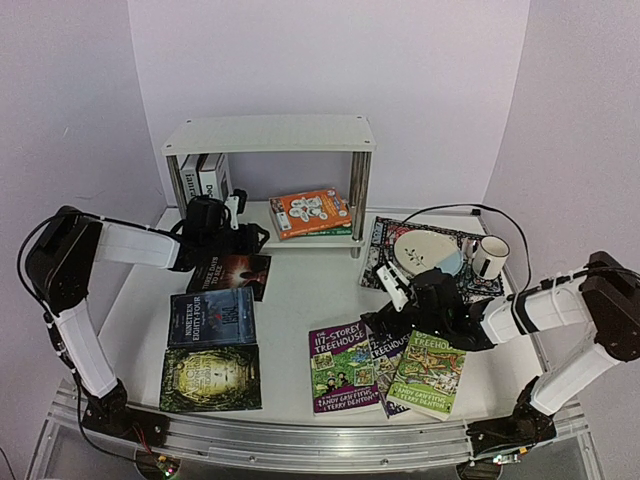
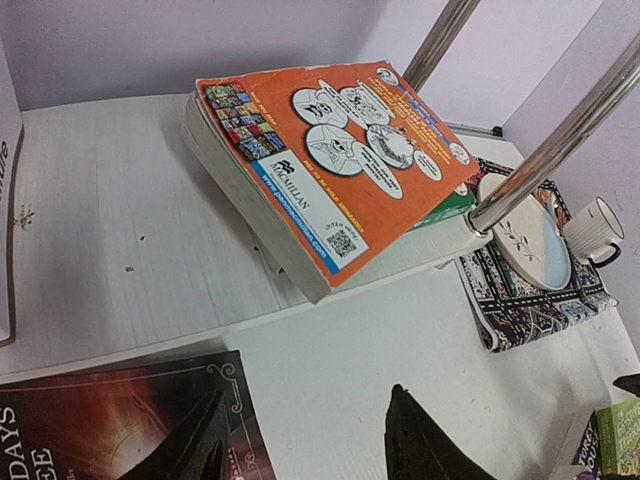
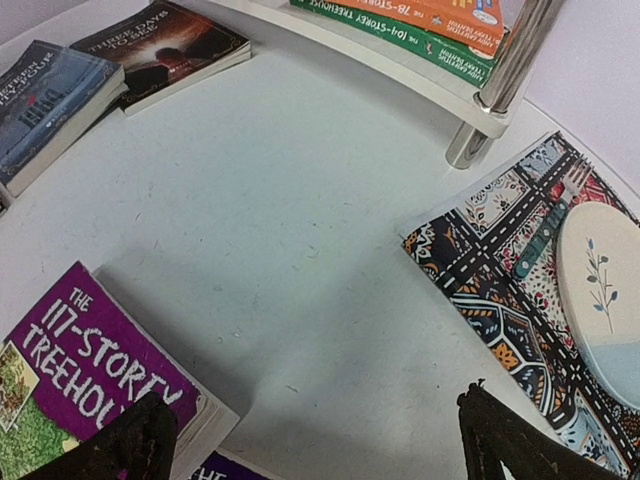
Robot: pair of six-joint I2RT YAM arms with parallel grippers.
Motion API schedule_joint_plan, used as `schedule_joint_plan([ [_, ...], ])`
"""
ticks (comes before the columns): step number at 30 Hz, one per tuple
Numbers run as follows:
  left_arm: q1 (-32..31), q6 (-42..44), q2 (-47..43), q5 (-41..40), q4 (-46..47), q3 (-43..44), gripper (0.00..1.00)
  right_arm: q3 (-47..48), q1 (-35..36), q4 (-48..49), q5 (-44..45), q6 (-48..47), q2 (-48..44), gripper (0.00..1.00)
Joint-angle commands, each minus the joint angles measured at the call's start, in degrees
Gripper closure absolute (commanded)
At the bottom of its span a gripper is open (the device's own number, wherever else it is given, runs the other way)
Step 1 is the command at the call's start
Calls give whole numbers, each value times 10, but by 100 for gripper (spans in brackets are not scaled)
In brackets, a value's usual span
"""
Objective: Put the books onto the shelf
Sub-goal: Adjust the book in the book pile on the shelf.
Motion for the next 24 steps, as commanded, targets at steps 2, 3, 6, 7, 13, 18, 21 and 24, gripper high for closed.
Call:
schedule_joint_plan([
  [2,1,6,54,13,24,63,53,-7,2,59,24,6,9,2],
  [3,1,8,62,14,24,73,54,-9,2,62,26,4,9,2],
  [6,1,14,88,12,24,94,55,-15,1,69,34,2,7,2],
  [7,1,16,94,13,24,100,54,-16,2,71,37,2,7,2],
  [13,0,23,130,20,25,129,45,-14,0,72,45,-1,11,2],
  [18,1,36,149,17,26,147,52,-13,0,73,42,0,13,2],
  [21,1,38,157,17,26,157,54,-11,0,73,41,0,16,2],
  [24,1,40,166,22,25,167,59,-9,1,74,40,0,20,2],
])
